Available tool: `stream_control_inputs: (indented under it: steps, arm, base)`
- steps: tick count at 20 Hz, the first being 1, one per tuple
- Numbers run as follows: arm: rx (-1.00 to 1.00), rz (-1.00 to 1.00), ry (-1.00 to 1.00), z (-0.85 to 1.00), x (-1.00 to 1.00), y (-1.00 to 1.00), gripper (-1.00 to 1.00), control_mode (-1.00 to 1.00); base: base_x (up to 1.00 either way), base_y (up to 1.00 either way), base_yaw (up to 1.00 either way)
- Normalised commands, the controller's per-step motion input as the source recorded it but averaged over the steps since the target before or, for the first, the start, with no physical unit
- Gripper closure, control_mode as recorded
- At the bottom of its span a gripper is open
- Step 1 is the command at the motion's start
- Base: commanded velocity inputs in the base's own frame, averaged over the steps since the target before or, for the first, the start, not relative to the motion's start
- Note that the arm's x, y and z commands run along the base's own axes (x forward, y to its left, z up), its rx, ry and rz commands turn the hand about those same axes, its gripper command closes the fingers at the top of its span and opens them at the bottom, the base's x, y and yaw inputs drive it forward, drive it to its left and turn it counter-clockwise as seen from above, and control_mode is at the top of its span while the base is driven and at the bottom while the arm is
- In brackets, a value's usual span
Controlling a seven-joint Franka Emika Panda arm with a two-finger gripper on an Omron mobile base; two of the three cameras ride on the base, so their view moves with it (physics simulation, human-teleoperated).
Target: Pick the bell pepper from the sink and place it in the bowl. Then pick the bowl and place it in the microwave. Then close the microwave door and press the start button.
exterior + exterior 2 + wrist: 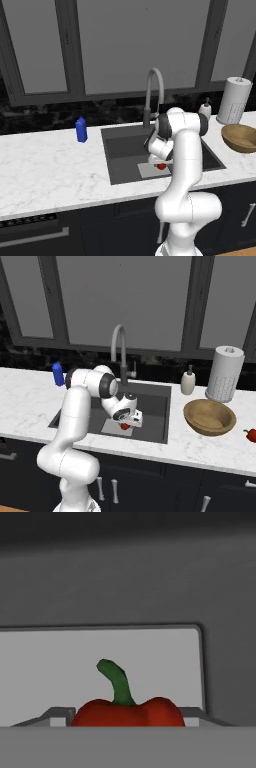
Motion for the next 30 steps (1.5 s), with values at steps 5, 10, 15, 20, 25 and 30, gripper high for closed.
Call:
stream_control_inputs:
  steps: [5,10,15,20,25,30]
  arm:
    - [0.01,0.0,0.02,-0.01,-0.05,0.0,1.0,-1.0]
    - [0.05,-0.07,-0.03,0.38,-0.26,-0.08,1.0,-1.0]
    - [0.1,-0.05,-0.15,0.75,-0.31,-0.18,1.0,-1.0]
    - [0.12,-0.02,-0.2,0.87,-0.44,-0.27,1.0,-1.0]
    - [0.06,0.0,-0.22,1.0,-0.44,-0.03,1.0,-1.0]
    - [0.05,0.0,-0.17,1.0,-0.34,-0.06,1.0,-1.0]
  base:
    - [0.0,0.0,0.0]
    - [0.0,0.0,0.0]
    - [0.0,0.0,0.0]
    - [0.0,0.0,0.0]
    - [0.0,0.0,0.0]
    - [0.0,0.0,0.0]
